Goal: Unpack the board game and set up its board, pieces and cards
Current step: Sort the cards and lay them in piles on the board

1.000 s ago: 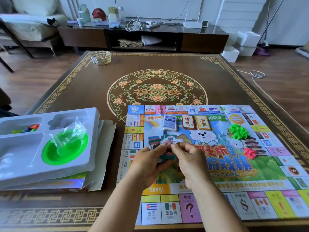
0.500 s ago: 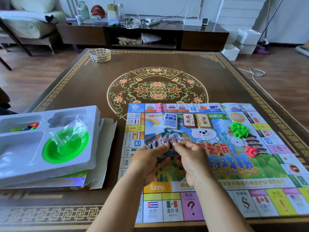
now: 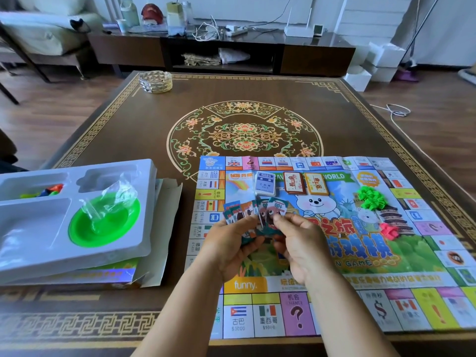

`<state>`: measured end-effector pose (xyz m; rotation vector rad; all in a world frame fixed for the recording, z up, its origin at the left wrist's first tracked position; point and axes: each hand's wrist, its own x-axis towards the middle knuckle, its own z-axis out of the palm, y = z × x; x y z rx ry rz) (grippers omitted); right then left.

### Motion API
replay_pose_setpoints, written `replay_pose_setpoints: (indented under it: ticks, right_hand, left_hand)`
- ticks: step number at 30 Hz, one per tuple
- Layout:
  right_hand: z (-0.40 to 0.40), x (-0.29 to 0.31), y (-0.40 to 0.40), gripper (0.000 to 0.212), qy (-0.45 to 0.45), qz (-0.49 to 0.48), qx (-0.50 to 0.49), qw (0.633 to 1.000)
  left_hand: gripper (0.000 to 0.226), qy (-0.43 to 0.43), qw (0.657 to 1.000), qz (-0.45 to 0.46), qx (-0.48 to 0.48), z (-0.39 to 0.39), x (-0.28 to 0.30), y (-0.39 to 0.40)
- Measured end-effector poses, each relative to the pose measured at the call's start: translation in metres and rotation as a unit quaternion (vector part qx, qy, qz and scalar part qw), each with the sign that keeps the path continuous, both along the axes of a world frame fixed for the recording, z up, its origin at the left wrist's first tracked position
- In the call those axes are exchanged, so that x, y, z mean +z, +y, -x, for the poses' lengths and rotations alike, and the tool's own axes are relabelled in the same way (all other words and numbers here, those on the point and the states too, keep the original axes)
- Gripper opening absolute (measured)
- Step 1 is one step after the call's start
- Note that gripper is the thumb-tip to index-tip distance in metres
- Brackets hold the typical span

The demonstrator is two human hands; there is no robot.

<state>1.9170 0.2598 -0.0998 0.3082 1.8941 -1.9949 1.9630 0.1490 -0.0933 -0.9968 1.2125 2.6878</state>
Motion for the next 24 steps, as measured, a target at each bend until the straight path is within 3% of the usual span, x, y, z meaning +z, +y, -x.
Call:
replay_pose_setpoints:
  ticks: [5,10,18,24]
  right_hand:
    - [-0.0001,0.0,0.0009,0.013,-0.002,0.003,-0.007,1.0]
    - [-0.0014,-0.0004,0.0005,0.013,0.008,0.008,0.014,1.0]
    - [0.0015,-0.0034,0.0023,0.01,0.025,-0.012,-0.028,0.999]
    - [-0.0052,-0.0031,-0.0013,0.013,0.075,-0.064,0.024,0.995]
  left_hand:
    - [0.018,0.002,1.0,-0.006,0.004,-0.0005,-0.0003,-0.0003]
    - [0.009,0.002,1.0,-0.001,0.007,-0.0008,0.0009,-0.0004]
    - [0.006,-0.004,0.997,0.07,0.031,-0.0006,0.0027,0.0043]
    - [0.011,-0.003,0.987,0.157,0.038,-0.0006,0.0035,0.0089]
